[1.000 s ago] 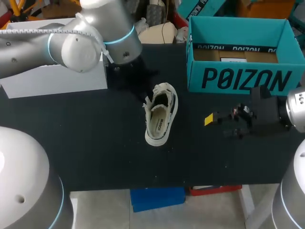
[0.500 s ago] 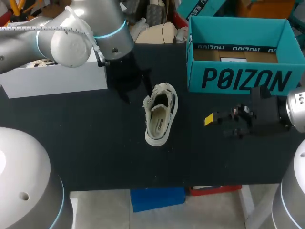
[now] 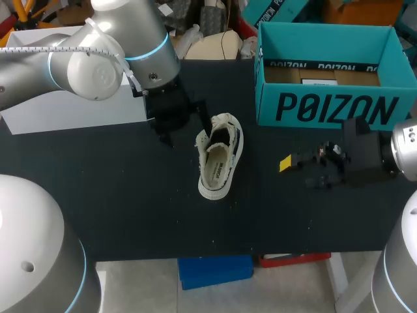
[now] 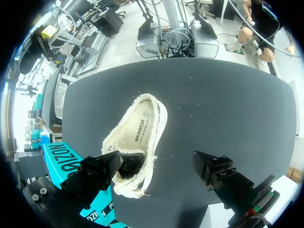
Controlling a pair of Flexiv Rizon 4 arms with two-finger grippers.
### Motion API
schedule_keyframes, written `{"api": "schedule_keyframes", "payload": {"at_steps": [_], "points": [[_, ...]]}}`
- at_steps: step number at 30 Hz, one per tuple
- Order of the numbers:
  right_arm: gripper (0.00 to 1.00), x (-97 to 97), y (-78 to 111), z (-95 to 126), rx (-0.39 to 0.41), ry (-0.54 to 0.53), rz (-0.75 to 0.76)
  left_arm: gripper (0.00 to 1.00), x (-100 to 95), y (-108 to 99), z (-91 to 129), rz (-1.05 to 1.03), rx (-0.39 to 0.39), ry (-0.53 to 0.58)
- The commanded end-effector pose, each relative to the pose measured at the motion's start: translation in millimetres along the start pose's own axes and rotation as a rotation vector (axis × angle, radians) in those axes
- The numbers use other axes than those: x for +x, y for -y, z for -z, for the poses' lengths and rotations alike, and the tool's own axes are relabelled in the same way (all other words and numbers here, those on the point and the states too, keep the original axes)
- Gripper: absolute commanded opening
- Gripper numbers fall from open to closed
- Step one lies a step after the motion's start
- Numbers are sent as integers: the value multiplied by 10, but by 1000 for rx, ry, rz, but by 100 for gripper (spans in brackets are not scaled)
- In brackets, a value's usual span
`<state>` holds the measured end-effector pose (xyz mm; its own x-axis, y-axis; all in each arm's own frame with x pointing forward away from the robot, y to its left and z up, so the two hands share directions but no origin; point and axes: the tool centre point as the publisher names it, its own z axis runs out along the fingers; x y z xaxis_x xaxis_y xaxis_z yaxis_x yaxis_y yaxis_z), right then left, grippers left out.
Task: Take the shoe out of the shoebox, open the shoe tongue, remove and reinsert the insole, then place the shoe into the shoebox
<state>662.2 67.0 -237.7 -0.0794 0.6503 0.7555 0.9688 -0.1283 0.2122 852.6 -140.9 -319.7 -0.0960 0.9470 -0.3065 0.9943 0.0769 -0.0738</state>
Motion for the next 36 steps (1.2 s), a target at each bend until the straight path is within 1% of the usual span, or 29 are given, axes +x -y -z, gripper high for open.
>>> {"api": "schedule_keyframes", "payload": {"at_steps": [1, 34, 36], "points": [[100, 4, 0, 6, 1, 1, 0, 100, 2, -3, -3, -2, -2, 0], [100, 4, 0, 6, 1, 1, 0, 100, 2, -3, -3, -2, -2, 0], [100, 4, 0, 6, 1, 1, 0, 100, 34, 1, -22, -57, 5, -6]]}}
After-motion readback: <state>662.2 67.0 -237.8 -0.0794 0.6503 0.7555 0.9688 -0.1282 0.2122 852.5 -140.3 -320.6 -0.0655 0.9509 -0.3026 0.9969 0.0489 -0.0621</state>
